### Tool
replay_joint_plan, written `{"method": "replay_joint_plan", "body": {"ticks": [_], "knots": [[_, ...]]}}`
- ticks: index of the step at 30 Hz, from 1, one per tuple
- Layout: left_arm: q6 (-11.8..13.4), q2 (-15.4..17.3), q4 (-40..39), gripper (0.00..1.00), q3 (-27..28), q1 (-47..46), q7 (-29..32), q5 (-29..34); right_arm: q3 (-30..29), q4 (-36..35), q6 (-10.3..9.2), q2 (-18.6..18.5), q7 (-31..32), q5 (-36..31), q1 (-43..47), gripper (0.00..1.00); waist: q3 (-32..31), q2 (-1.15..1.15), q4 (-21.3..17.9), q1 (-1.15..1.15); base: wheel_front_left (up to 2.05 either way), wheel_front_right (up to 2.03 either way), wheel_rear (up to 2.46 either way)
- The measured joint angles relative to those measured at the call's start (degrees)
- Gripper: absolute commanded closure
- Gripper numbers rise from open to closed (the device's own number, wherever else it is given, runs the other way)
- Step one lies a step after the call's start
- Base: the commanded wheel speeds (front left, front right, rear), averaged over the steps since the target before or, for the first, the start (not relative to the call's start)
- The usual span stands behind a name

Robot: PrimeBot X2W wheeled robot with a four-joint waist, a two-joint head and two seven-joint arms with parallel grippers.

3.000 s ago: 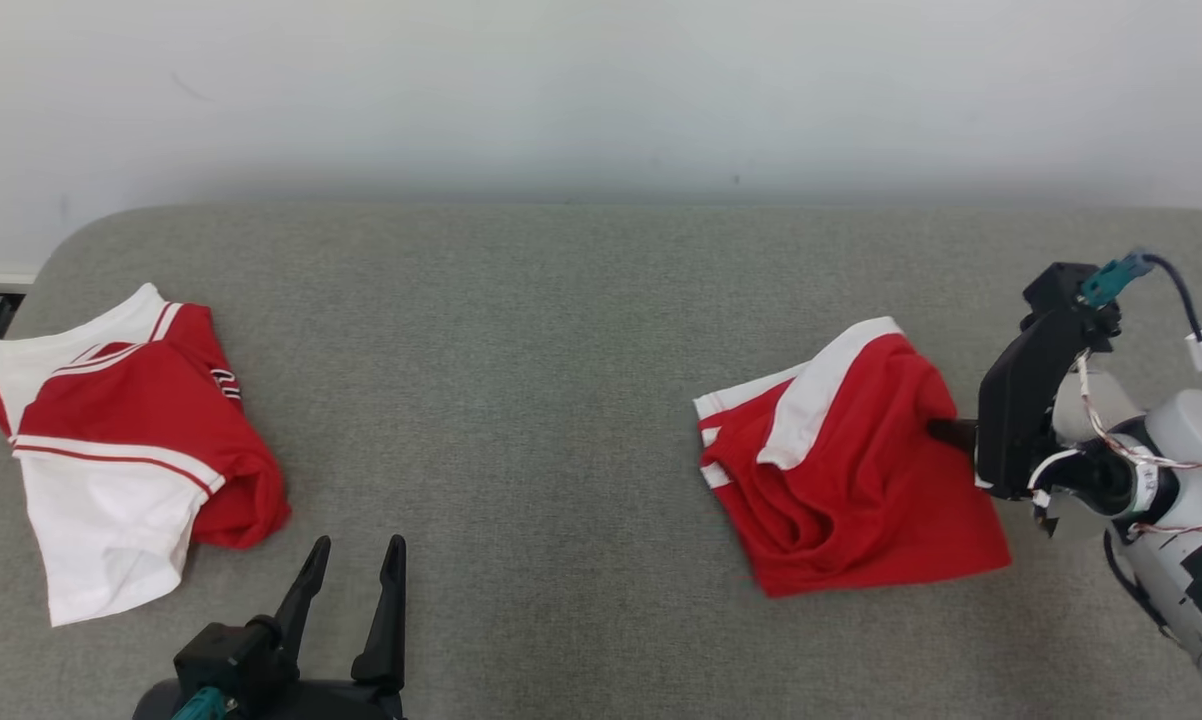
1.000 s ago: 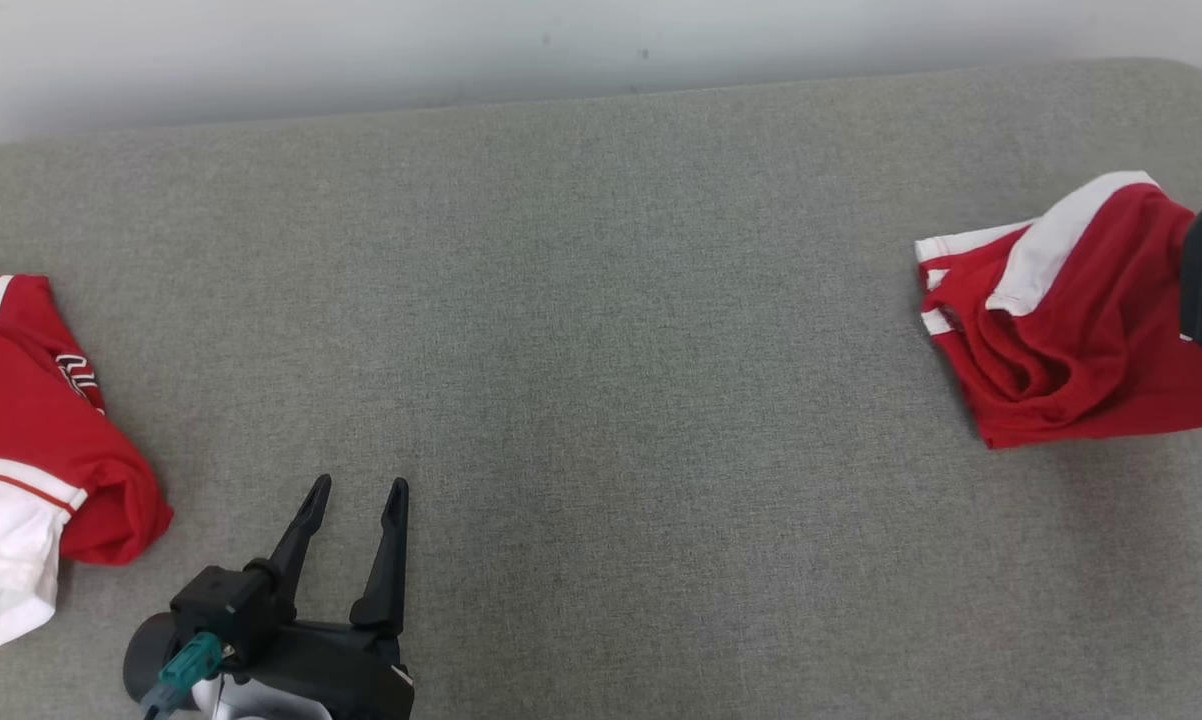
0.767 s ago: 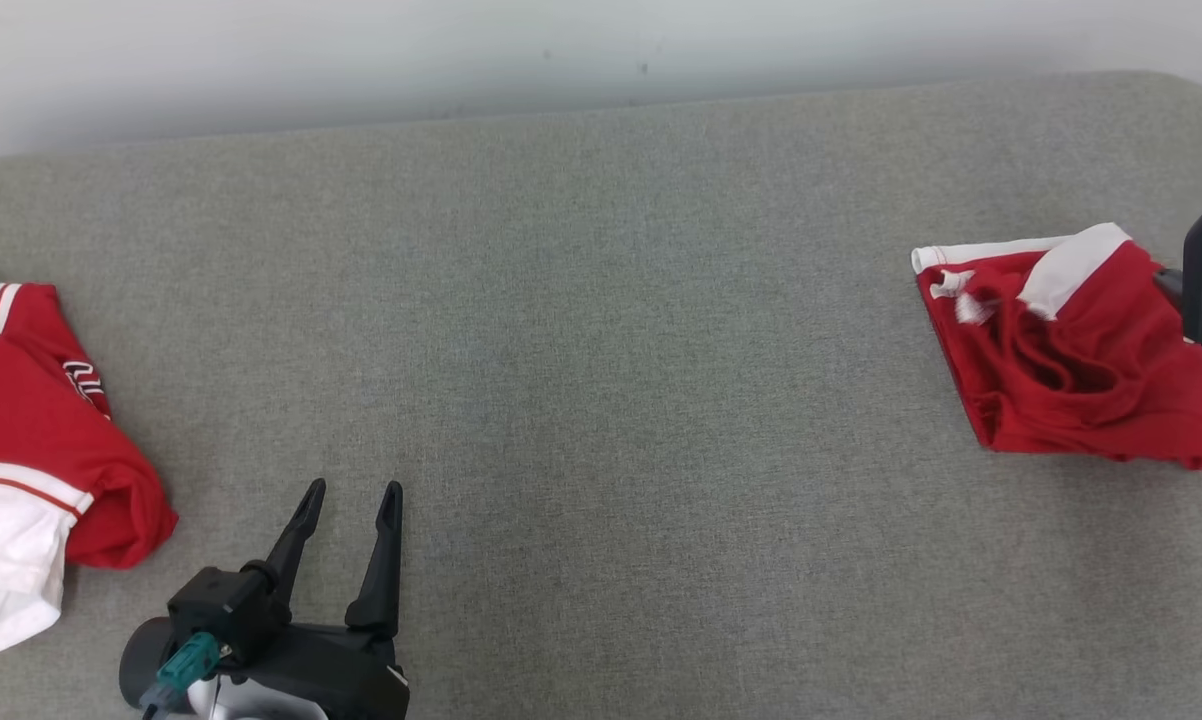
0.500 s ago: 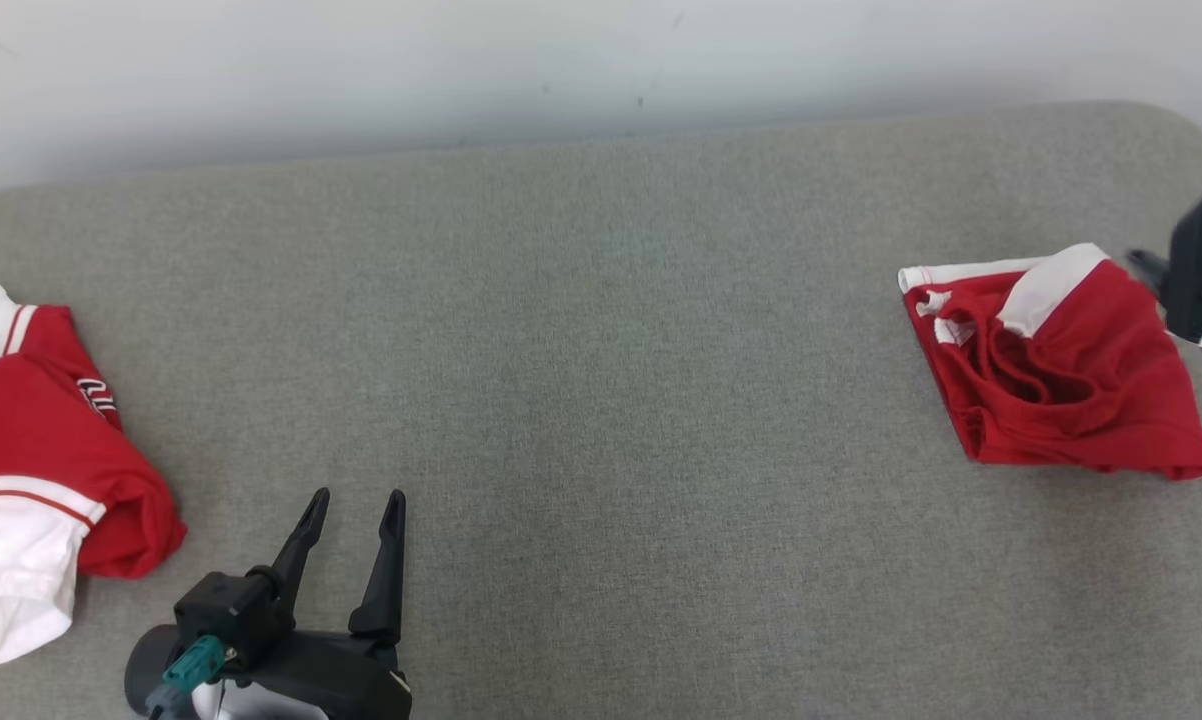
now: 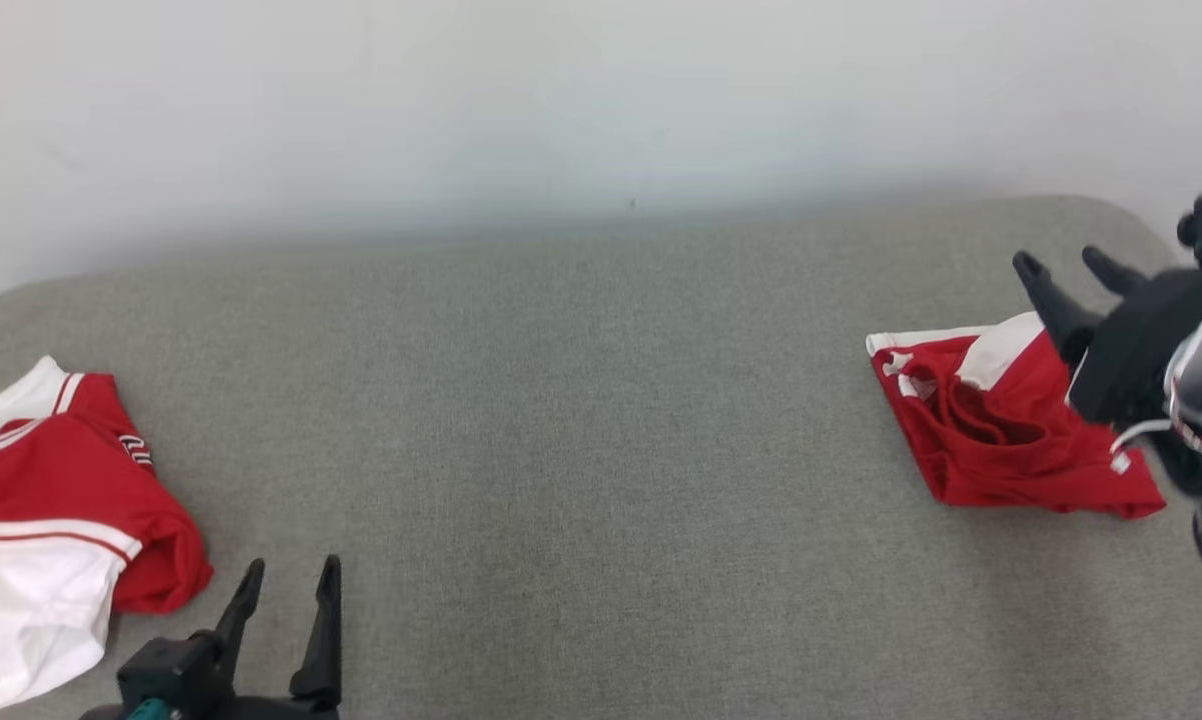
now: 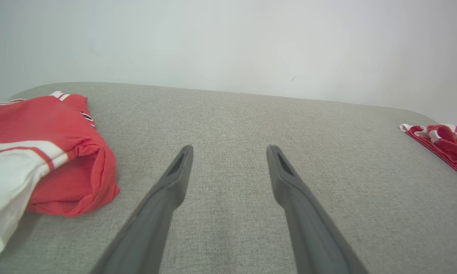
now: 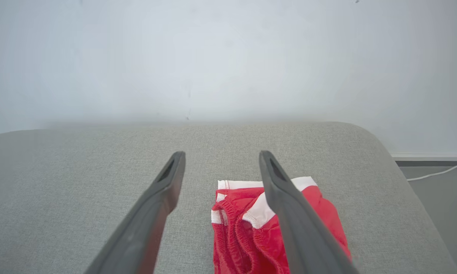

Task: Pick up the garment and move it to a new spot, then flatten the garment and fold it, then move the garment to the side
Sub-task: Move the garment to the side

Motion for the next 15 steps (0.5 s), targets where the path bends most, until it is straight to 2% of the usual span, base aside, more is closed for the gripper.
{"method": "replay_joint_plan", "body": {"ticks": [5,15], "knots": [[0.5,0.5,-1.5,0.00,1.3,3.1,0.0,0.0,-1.7,-6.5,-1.16,0.8,-7.4,0.3,9.1,0.00,-2.8,0.00,-0.5,0.00,0.00,0.00,0.00],[1.7,1.5,-5.7,0.00,3.2,8.5,0.0,0.0,-2.4,-18.9,-4.30,0.9,-16.2,-0.5,22.8,0.00,-6.3,0.00,-2.0,-0.01,0.00,0.00,0.00]]}}
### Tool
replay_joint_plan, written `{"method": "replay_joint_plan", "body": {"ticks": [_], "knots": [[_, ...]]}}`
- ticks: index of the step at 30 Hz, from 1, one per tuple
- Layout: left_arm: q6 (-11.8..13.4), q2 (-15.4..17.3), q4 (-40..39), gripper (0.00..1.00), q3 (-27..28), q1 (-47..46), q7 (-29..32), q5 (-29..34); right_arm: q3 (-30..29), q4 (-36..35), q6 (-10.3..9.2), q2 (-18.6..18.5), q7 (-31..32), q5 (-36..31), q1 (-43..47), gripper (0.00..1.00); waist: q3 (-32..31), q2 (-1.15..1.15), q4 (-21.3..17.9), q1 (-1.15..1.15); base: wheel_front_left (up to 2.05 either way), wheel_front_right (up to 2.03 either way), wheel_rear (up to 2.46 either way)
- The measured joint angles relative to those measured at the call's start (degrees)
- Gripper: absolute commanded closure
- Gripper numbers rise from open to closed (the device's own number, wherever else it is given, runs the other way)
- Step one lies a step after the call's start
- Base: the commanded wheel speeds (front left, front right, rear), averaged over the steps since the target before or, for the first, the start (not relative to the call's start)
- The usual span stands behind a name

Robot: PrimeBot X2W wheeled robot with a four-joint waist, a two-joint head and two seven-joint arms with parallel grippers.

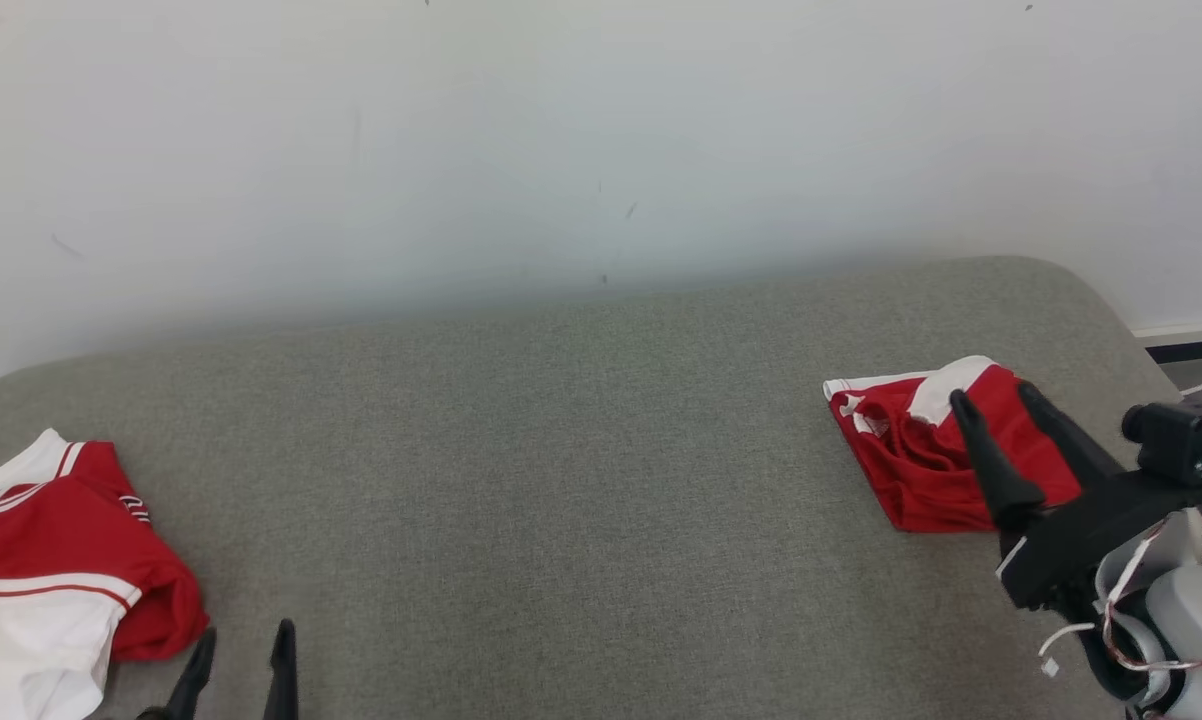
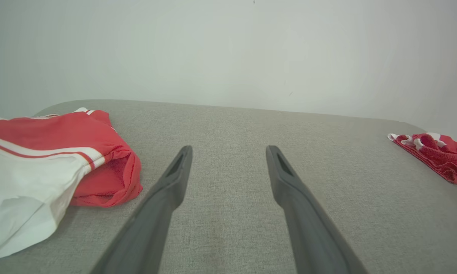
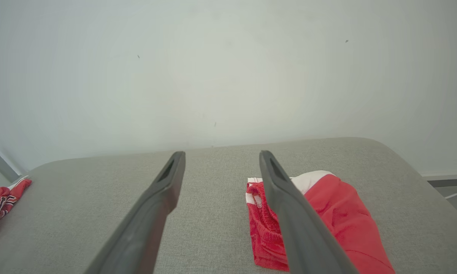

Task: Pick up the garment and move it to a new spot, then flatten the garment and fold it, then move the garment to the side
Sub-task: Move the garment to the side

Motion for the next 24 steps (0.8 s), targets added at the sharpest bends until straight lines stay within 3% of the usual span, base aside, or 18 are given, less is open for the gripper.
{"method": "replay_joint_plan", "body": {"ticks": [2,7,15,24], "knots": [[0.4,0.6,-1.3,0.00,1.4,1.8,0.0,0.0,1.3,-2.3,-0.42,0.1,-1.0,-2.0,1.2,0.00,-0.2,0.00,-0.4,0.00,0.00,0.00,0.00],[0.8,0.8,-3.0,0.00,1.9,2.8,0.0,0.5,0.2,-6.0,-4.46,-1.2,-4.7,-4.9,6.6,0.00,-0.3,0.01,-1.0,0.00,0.00,0.00,0.00],[1.2,1.5,-5.5,0.00,3.8,5.3,0.0,1.0,-2.2,-8.6,-5.69,-0.4,-8.0,-5.1,12.7,0.00,-0.3,0.01,-1.7,0.01,0.00,0.00,0.00],[1.7,2.3,-7.2,0.00,3.5,5.4,2.1,5.8,-3.7,-9.6,-6.34,-0.4,-8.8,-6.9,16.1,0.00,0.5,0.01,-1.4,0.01,0.00,0.00,0.00]]}}
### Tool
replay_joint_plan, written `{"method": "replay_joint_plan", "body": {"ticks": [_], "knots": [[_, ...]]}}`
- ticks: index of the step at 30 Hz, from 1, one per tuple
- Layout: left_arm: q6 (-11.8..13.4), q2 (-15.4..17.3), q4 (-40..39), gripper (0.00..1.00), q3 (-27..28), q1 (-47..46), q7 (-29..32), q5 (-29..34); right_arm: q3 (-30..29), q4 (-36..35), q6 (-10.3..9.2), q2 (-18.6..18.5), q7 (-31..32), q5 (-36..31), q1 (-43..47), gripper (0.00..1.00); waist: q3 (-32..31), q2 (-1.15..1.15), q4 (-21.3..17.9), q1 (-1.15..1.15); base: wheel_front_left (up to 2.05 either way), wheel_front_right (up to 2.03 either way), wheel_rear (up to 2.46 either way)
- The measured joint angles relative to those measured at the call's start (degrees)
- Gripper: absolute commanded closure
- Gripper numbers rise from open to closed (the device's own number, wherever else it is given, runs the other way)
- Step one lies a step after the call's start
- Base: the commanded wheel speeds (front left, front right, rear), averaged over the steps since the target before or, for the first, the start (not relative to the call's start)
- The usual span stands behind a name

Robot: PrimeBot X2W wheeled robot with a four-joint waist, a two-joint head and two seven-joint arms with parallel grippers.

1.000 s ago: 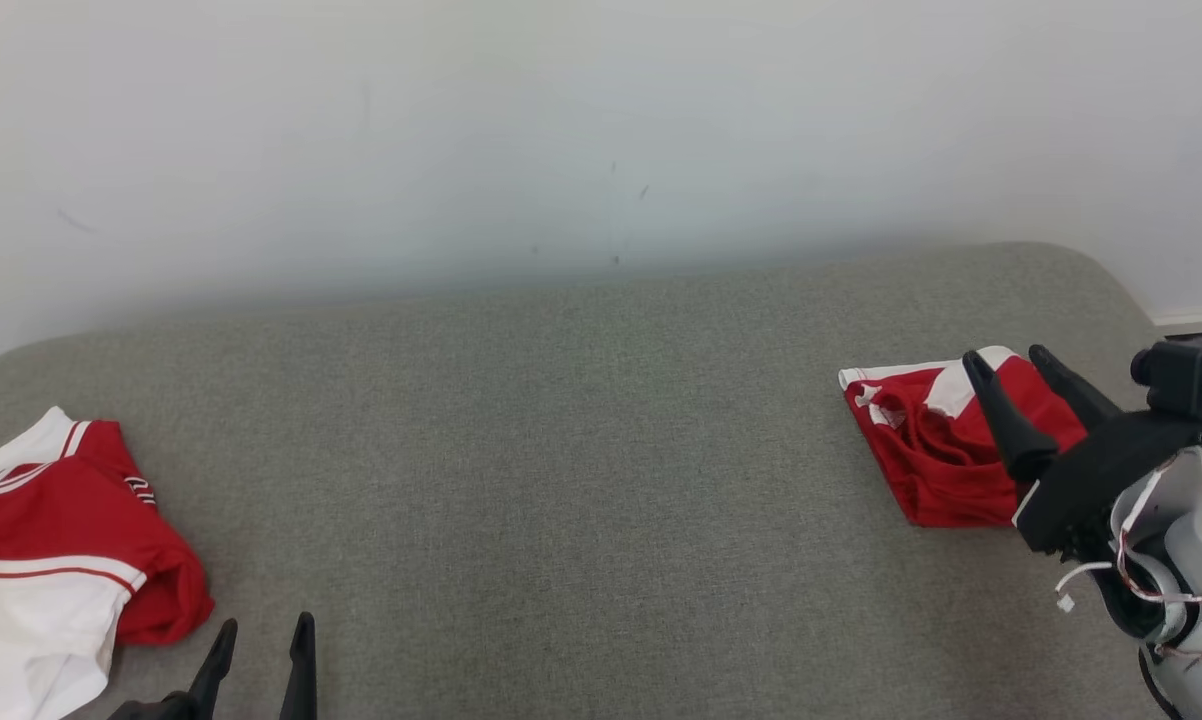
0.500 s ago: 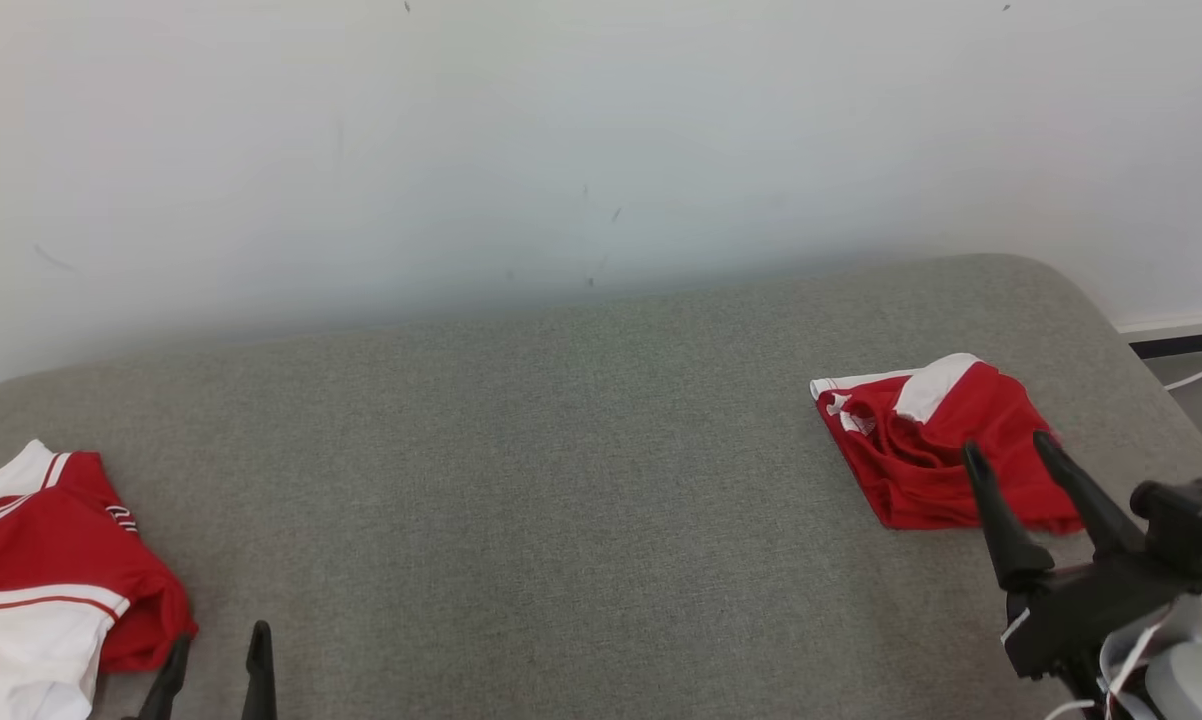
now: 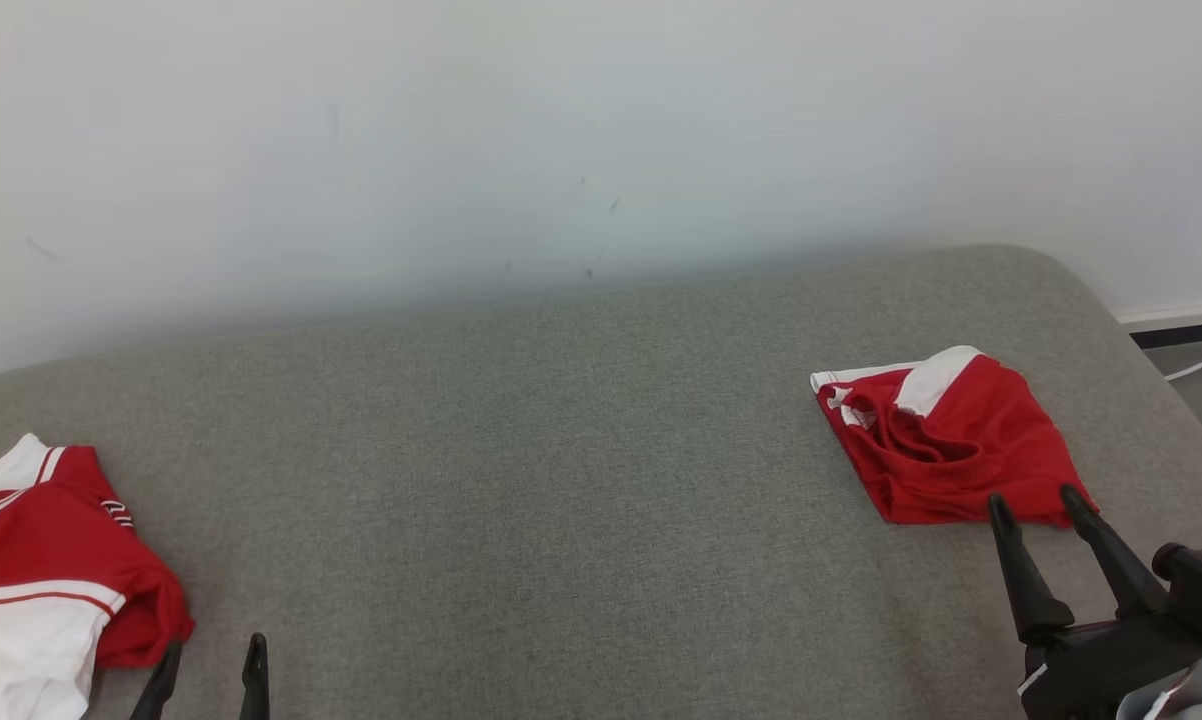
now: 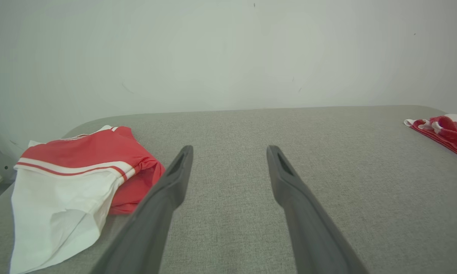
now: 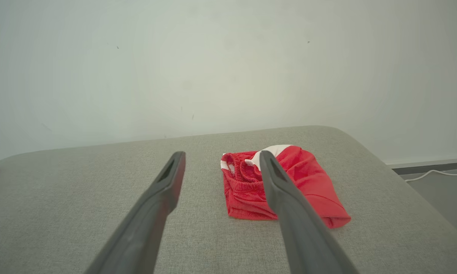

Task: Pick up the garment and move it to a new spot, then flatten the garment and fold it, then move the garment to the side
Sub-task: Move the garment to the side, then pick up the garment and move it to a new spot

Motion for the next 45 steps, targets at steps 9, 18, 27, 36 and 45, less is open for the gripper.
{"method": "replay_joint_plan", "body": {"ticks": [9,18,27,36,45], "knots": [[0.0,0.3,-2.1,0.00,0.2,-0.1,1.8,0.0,-0.3,-0.6,-0.25,1.0,-0.5,-2.4,0.6,0.00,0.7,0.00,0.3,0.01,0.00,0.00,0.00],[0.0,0.5,-3.4,0.00,0.5,-0.5,3.8,0.8,-2.9,-0.8,-0.31,1.4,-0.5,-2.9,3.3,0.00,1.1,0.00,1.0,0.01,0.00,0.00,0.00],[0.0,2.0,-3.7,0.00,0.2,-0.5,6.4,1.6,-4.4,-0.1,-0.31,2.4,-0.5,-4.5,3.8,0.00,1.1,0.00,3.2,0.01,0.00,0.00,0.00],[0.0,2.0,-5.0,0.00,0.9,-0.4,8.2,1.3,-6.0,0.2,-0.31,4.0,0.6,-5.8,3.8,0.00,0.6,0.00,3.8,0.01,0.00,0.00,0.00],[0.0,1.9,-5.9,0.00,2.0,-0.3,9.5,0.8,-8.1,0.5,-0.31,4.9,1.2,-5.8,4.3,0.00,0.4,0.00,3.3,0.01,0.00,0.00,0.00]]}}
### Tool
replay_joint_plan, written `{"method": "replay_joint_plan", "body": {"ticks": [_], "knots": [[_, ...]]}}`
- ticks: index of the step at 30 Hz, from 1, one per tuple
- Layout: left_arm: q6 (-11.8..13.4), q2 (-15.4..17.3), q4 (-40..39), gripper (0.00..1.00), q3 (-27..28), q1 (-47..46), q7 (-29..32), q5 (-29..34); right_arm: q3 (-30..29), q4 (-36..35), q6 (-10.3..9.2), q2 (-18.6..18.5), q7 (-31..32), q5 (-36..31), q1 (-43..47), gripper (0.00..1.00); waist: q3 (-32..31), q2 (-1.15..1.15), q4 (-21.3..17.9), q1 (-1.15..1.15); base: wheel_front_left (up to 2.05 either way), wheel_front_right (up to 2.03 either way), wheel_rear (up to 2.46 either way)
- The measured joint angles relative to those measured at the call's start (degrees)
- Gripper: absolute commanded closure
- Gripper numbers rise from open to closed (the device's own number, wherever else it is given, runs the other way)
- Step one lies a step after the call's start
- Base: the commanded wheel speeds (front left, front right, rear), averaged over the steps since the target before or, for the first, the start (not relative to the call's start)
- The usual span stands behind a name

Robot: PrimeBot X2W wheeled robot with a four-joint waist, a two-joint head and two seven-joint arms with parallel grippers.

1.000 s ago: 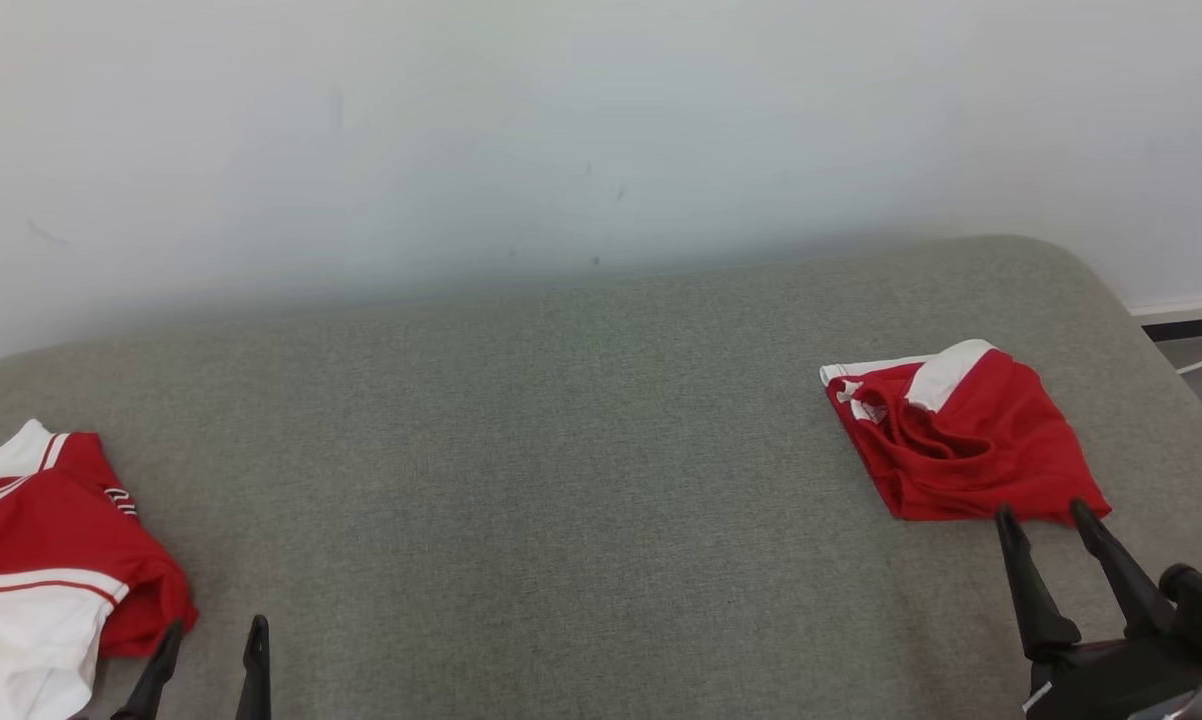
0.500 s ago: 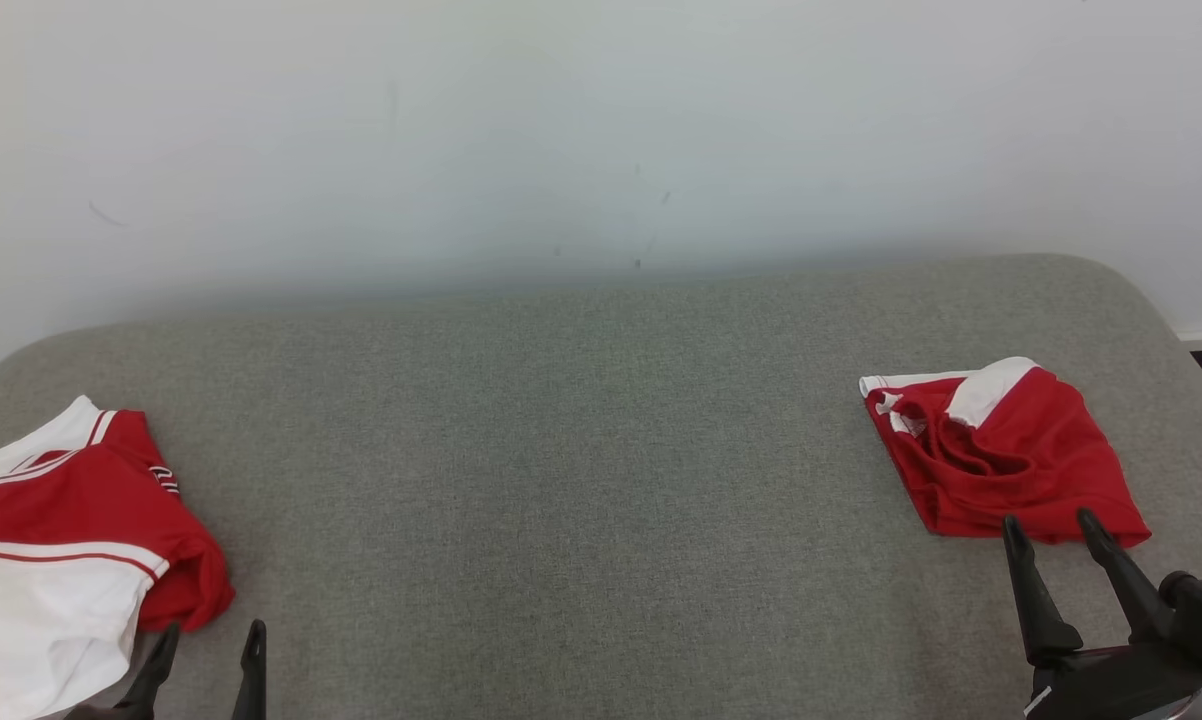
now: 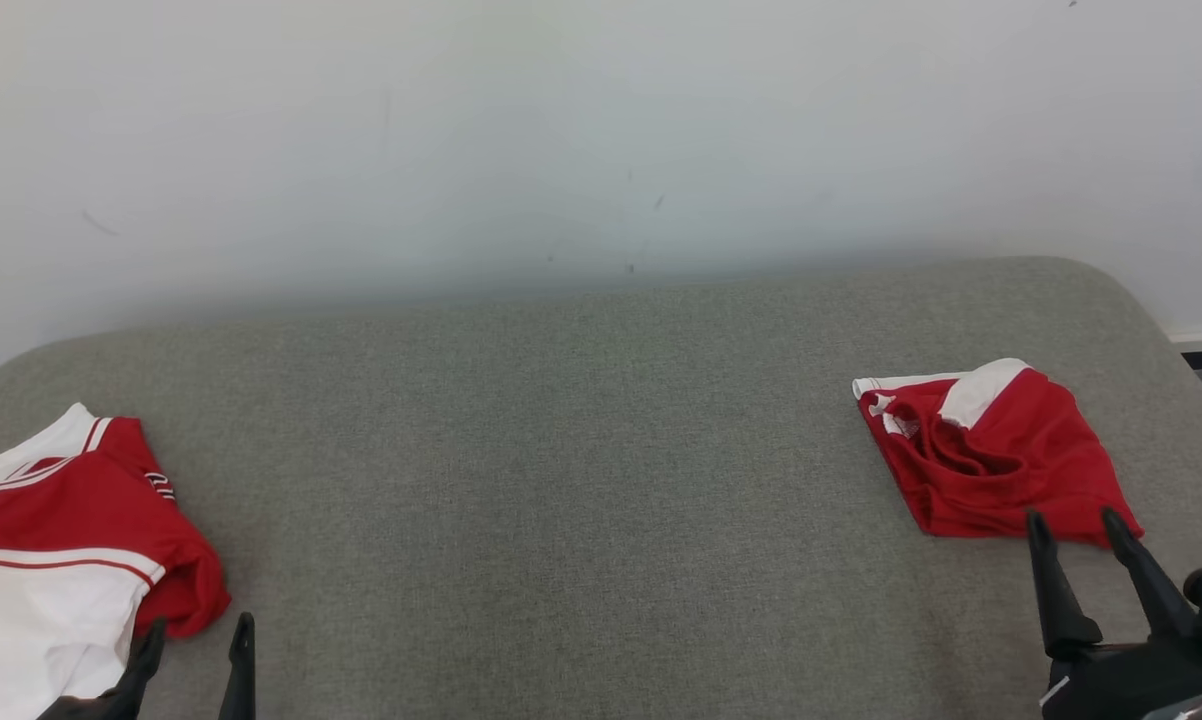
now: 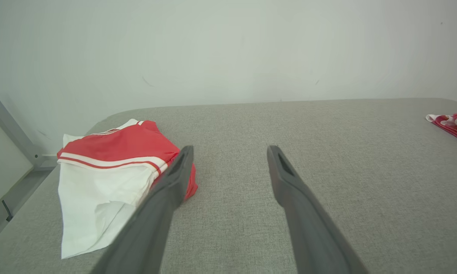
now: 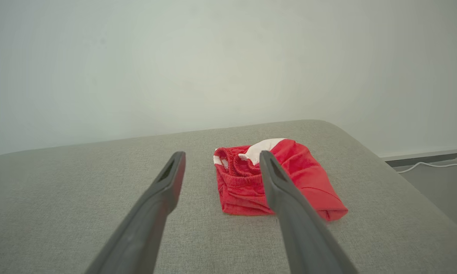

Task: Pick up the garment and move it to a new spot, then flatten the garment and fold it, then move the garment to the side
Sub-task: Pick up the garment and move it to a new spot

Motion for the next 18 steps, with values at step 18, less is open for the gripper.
{"method": "replay_joint_plan", "body": {"ticks": [18], "knots": [[0.0,1.1,-0.4,0.00,-0.3,-0.3,4.3,0.4,-1.8,-0.5,-0.01,1.4,2.6,-0.1,3.4,0.00,-0.1,0.00,6.4,0.00,0.00,0.00,0.00]]}}
